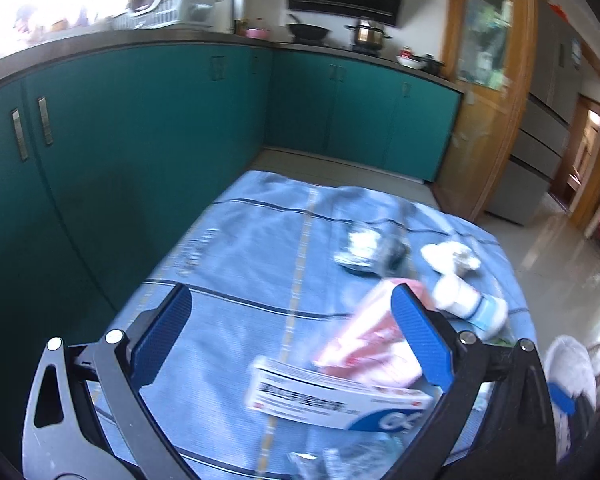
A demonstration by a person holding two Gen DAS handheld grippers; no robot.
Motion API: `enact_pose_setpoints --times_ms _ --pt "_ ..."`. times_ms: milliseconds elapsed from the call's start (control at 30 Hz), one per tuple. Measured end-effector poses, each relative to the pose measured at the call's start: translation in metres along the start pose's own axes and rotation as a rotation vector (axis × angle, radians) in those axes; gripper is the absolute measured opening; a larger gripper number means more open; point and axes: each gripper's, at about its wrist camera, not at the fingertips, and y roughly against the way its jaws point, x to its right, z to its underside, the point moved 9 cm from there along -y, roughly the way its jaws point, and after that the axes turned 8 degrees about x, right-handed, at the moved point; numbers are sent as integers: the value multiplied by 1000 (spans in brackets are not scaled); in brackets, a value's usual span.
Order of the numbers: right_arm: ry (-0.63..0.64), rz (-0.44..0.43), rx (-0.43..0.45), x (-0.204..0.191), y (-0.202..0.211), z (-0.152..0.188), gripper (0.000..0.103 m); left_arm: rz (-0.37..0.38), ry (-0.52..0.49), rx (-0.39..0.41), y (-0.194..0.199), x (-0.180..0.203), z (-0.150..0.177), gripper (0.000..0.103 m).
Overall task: Collect trash
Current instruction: 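Reach the right tool to the clear plastic packet and close on it, then lift the packet with the right tool while the left tool grasps the white-blue ointment box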
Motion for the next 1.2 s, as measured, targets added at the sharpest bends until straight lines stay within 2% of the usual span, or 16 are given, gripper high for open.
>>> enact_pose_setpoints --times_ms 133,200,300,433,600,800,833,900,1200 --pt "87 -147 -50 -50 -3 15 100 -58 63 -7 -2 -32 -5 99" --pt "127 -195 -70 -70 -4 22 100 -85 86 -16 -4 -45 -4 99" --pt "187 -257 -106 -103 -8 37 100 -87 112 -42 -7 -53 0 99" --pt "246 -242 -135 -125 -22 51 100 -82 98 -60 -9 -52 4 99" --pt "236 -203 -166 -137 -42 51 100 -74 63 -60 -8 -41 6 99" --pt "257 -152 -263 -144 -69 67 99 -83 64 -71 -11 -42 9 99" --pt "262 -152 -268 -146 -70 69 98 -84 67 -74 -11 -42 10 99" --pt "275 -150 -264 -146 -69 71 88 -83 72 -80 -13 -43 11 99" --pt "222 -186 -251 -137 -52 68 84 -74 47 -85 -12 -35 13 99"
